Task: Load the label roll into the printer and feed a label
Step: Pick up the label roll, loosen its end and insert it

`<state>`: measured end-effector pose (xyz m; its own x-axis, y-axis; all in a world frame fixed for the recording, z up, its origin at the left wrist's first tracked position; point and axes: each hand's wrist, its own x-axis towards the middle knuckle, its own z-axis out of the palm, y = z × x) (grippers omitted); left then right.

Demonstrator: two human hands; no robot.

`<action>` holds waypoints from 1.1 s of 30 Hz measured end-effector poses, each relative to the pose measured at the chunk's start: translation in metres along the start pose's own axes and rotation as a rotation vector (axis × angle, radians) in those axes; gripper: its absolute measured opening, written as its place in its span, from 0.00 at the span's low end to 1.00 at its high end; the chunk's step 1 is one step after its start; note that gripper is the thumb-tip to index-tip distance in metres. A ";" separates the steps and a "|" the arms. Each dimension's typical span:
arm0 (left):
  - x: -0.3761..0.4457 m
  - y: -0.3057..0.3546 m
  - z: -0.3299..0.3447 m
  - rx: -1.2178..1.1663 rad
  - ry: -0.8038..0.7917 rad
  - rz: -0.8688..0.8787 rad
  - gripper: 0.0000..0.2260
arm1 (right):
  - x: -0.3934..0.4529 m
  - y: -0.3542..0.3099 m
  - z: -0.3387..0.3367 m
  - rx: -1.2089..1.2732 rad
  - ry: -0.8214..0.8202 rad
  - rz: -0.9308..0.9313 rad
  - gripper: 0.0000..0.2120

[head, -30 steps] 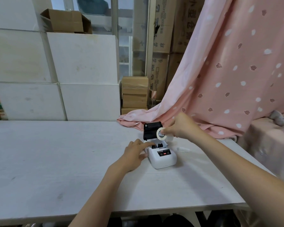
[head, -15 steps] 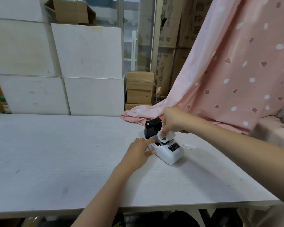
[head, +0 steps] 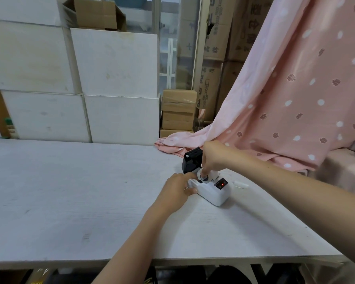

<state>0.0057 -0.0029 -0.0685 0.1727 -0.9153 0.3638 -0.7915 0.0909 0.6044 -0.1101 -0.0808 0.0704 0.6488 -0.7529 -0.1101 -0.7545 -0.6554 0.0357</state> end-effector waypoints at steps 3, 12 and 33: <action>0.000 0.001 -0.002 -0.076 0.013 -0.032 0.11 | 0.003 -0.001 0.000 -0.033 -0.003 0.002 0.19; -0.003 0.001 -0.003 -0.193 0.026 -0.075 0.13 | 0.009 -0.007 0.010 -0.177 -0.024 -0.027 0.22; -0.004 0.000 -0.003 -0.141 0.111 -0.035 0.10 | 0.014 -0.006 0.017 -0.208 -0.114 -0.023 0.20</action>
<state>0.0072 0.0022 -0.0681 0.2682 -0.8706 0.4124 -0.6955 0.1212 0.7082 -0.0985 -0.0860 0.0514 0.6414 -0.7336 -0.2245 -0.6951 -0.6796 0.2347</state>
